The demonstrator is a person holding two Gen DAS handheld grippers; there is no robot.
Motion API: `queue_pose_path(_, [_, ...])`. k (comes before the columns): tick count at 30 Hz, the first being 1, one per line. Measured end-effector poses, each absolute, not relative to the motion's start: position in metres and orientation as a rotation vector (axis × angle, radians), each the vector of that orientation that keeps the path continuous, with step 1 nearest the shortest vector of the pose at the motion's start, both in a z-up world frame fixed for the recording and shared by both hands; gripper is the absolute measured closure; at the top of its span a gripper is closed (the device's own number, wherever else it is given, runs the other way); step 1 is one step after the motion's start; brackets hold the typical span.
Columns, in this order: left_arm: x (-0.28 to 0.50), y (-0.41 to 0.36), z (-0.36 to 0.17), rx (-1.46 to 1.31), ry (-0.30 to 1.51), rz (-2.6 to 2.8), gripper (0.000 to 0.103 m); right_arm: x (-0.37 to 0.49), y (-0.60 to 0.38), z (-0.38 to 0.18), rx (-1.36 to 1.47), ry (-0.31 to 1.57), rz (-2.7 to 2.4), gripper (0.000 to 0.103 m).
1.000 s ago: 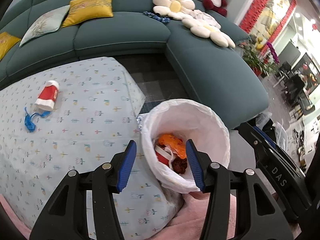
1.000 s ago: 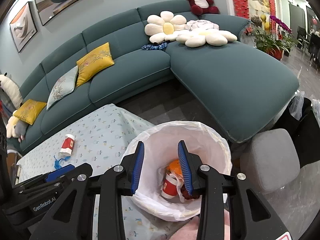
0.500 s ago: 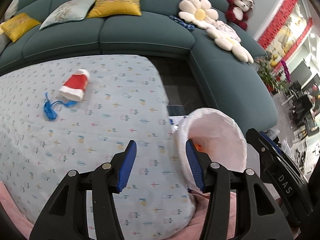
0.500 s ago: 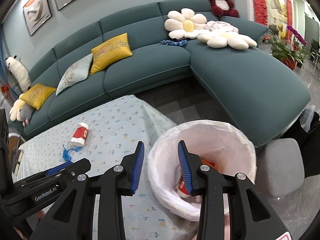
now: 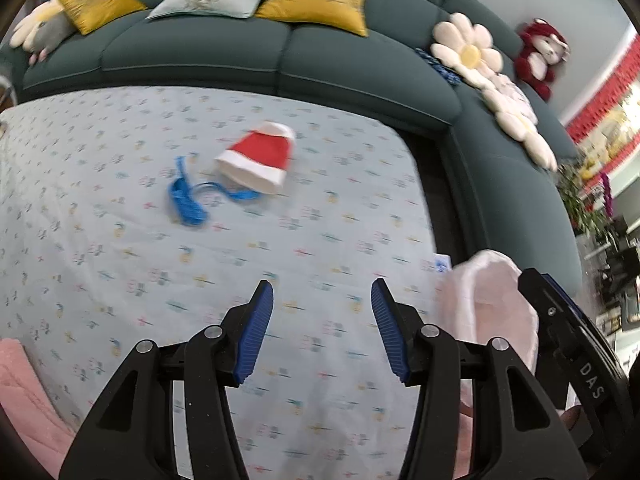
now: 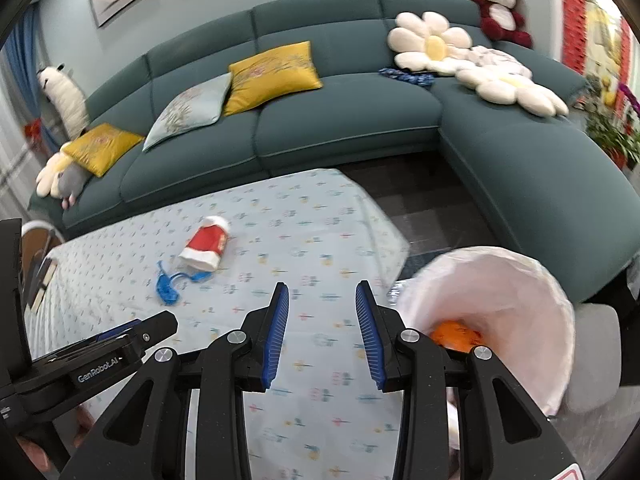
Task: Collect trash
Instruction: 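Withdraw both open grippers from the bin toward the bed, then grasp the blue strap with the left gripper while the right gripper grasps the red-and-white cup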
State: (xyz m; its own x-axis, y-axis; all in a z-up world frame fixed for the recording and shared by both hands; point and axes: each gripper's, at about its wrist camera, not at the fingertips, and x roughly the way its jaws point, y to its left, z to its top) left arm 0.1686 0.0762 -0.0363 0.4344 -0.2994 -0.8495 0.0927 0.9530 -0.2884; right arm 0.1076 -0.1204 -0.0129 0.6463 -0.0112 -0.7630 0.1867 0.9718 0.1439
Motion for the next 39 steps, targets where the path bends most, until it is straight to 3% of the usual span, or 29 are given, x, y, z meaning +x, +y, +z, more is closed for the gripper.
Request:
queue_pose_path(14, [0.232, 0.162, -0.093, -0.306, 1.175, -0.085, 0.054, 0.19, -0.046, -0.058, 0.211, 0.971, 0.005, 0.068])
queue_pose_path(16, [0.242, 0.167, -0.1, -0.317, 1.184, -0.076, 0.054, 0.205, -0.039, -0.066, 0.225, 0.984, 0.015, 0.058])
queue_pose_path(18, [0.252, 0.173, -0.109, -0.335, 1.196, -0.067, 0.05, 0.218, -0.034, -0.072, 0.239, 0.993, 0.023, 0.055])
queue_pose_path(27, [0.287, 0.183, -0.145, -0.363, 1.254, -0.034, 0.046, 0.278, -0.019, -0.107, 0.328, 1.066, 0.026, 0.052])
queue_pose_path(33, [0.295, 0.185, -0.156, -0.385, 1.266, -0.043, 0.047, 0.301, -0.011, -0.128, 0.365, 1.105, 0.031, 0.052])
queue_pose_path(39, [0.298, 0.175, -0.157, -0.304, 1.241, -0.057, 0.057, 0.315, -0.009, -0.156, 0.414, 1.167, 0.021, 0.052])
